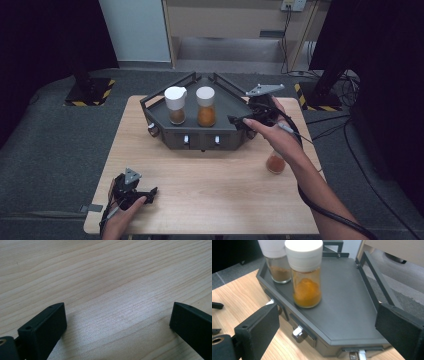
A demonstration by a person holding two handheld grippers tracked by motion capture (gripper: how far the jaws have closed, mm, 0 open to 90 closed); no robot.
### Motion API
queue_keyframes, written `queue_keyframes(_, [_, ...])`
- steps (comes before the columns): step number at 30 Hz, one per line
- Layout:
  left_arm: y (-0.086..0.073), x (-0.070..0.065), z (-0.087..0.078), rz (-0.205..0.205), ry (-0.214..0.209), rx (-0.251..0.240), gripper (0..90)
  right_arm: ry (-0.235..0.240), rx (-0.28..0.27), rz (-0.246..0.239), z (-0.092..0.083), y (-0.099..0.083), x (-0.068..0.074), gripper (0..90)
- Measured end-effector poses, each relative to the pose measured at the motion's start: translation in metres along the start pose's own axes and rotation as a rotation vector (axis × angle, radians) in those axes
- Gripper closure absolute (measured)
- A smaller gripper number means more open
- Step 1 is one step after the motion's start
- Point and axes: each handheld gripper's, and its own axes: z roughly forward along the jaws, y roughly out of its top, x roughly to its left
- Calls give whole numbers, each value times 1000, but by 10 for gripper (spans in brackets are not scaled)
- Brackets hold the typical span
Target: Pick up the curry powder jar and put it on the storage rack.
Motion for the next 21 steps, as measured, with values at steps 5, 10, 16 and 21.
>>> queue_keyframes(5, [0, 0, 0, 0, 0, 0, 0, -16, 9, 4, -9, -5, -5, 57])
queue_keyframes(10, [0, 0, 0, -1, 1, 0, 0, -29, 3, 12, -19, -13, -9, 57])
queue_keyframes(16, [0, 0, 0, 0, 1, 0, 0, -42, 9, 24, -27, -22, -12, 57])
queue_keyframes(21, [0, 0, 0, 0, 1, 0, 0, -46, 8, 30, -32, -30, -14, 56])
